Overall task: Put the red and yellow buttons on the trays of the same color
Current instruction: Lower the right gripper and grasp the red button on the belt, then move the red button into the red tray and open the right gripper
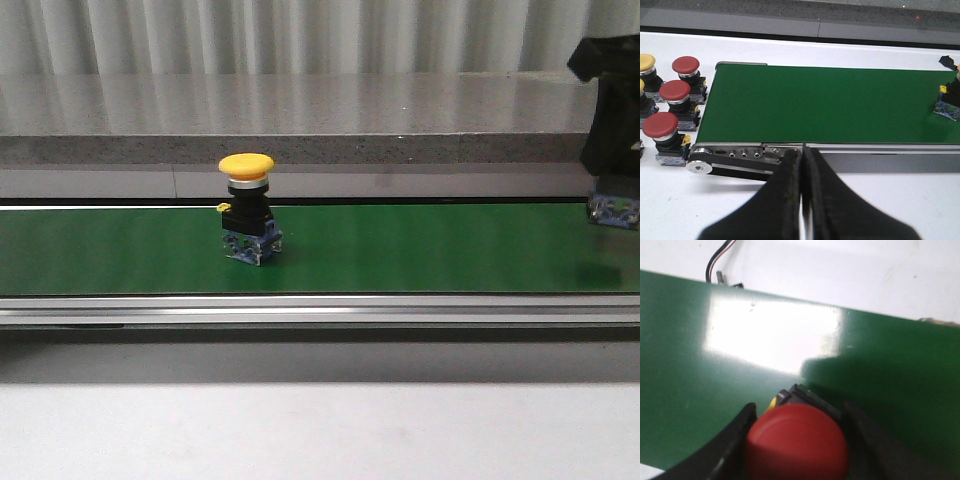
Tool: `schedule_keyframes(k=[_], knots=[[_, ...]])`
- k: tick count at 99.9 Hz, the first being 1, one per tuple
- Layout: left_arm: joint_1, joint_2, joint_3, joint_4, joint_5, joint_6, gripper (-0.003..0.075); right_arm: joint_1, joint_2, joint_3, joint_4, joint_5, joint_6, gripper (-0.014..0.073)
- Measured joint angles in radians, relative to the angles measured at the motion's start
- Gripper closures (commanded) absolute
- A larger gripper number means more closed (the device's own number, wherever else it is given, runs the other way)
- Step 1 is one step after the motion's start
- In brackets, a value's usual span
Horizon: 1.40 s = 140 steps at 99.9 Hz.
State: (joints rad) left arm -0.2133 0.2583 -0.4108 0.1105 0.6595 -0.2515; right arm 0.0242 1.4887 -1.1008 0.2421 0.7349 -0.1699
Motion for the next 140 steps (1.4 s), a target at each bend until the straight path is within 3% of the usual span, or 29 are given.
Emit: schedule_keyframes(k=[27, 55, 112, 124, 140], knots=[[0.0, 0.0, 0.0, 0.0, 0.0, 0.0, 0.074, -0.232, 0.028, -0.127, 0.0, 0.014, 0.0, 0.0494], [0.0, 0.0, 0.0, 0.0, 0.0, 0.0, 0.074, -0.454, 0.186, -0.241, -0.002, -0.004, 0.0, 0.0494], [0.0, 0.0, 0.0, 0.0, 0.0, 0.0, 0.074, -0.497, 0.47, -0.309, -0.002, -0.1, 0.016, 0.0483], [0.0, 0.0, 0.0, 0.0, 0.0, 0.0, 0.074, -0.501, 0.486, -0.309, -0.002, -0.101, 0.022, 0.0355], [0.0, 0.0, 0.0, 0.0, 0.0, 0.0, 0.074, -0.504, 0.486, -0.309, -0.002, -0.104, 0.025, 0.0014]])
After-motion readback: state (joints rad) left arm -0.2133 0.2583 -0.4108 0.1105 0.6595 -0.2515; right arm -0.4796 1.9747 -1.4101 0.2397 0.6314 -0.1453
